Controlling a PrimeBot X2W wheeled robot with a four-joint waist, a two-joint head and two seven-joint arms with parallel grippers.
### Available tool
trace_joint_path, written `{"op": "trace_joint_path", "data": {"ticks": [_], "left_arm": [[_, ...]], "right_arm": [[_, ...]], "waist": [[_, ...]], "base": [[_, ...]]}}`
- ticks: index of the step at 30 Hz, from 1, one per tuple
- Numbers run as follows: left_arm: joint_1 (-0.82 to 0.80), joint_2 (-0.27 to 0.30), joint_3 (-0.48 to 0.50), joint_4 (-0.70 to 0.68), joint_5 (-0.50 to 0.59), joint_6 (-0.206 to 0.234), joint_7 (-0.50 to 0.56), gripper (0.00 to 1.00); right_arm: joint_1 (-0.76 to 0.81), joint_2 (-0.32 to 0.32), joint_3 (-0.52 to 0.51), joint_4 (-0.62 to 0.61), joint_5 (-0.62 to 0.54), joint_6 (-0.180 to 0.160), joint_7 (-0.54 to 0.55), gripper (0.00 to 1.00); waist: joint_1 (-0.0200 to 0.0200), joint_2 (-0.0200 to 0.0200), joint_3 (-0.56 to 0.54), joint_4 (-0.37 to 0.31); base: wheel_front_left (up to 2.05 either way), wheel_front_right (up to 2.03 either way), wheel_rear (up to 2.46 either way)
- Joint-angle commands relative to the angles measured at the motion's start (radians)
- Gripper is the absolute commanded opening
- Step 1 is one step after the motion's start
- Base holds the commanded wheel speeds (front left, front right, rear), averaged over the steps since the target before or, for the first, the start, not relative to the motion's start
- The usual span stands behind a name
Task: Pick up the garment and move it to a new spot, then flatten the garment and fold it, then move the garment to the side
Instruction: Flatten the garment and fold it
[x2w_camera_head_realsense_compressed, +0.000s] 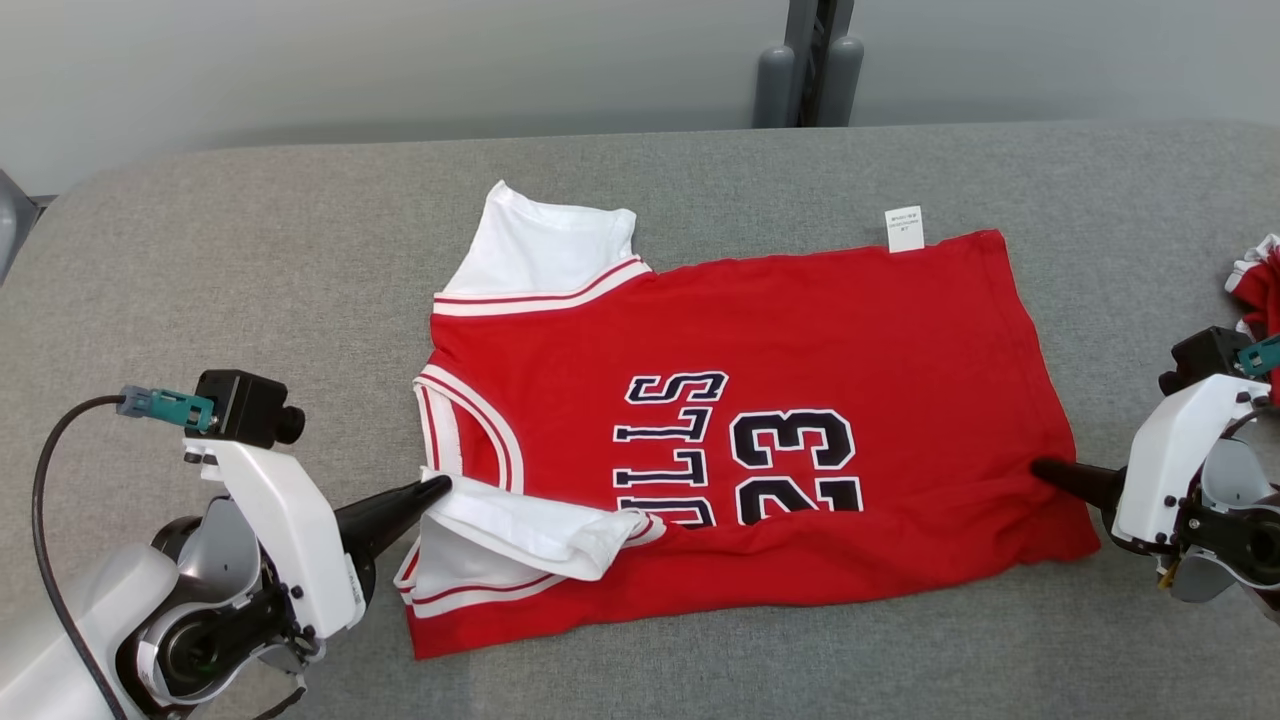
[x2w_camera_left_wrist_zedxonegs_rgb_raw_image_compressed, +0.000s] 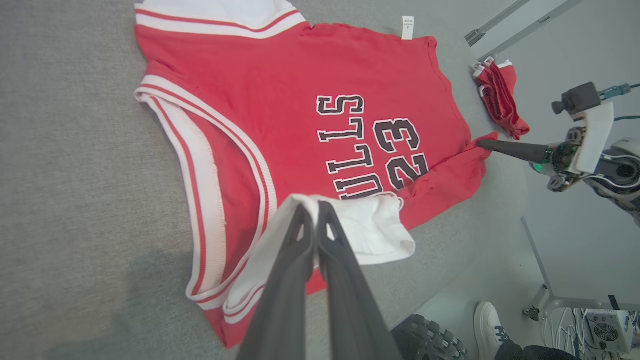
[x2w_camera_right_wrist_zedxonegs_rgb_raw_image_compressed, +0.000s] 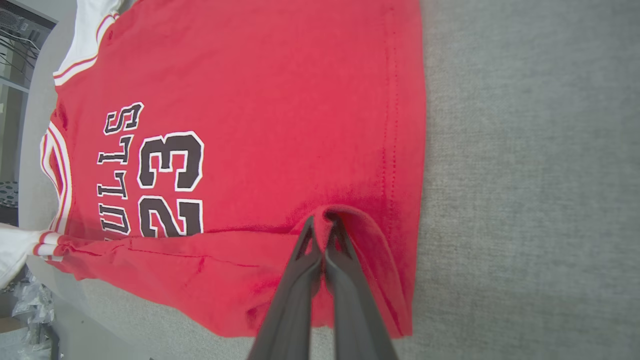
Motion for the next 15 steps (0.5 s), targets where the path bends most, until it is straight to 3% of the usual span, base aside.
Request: {"op": "trace_joint_path", "data": {"ticks": [1, 15], "left_arm": [[-0.018, -0.001, 0.002, 0.01, 0.008, 0.004, -0.006, 0.0], [-0.07, -0.072, 0.014, 0.122, 0.051, 0.029, -0.057, 0.0]], "right_arm": [[-0.005, 0.0, -0.005, 0.006, -0.007, 0.0, -0.01, 0.0], [-0.019, 0.006, -0.006, -0.01, -0.036, 0.0, -0.11, 0.0]], "waist": [[0.0, -0.0001, 0.004, -0.001], [0.0, -0.0001, 0.043, -0.001]], "base": [[0.0, 0.0, 0.0], [0.0, 0.0, 0.0]]}}
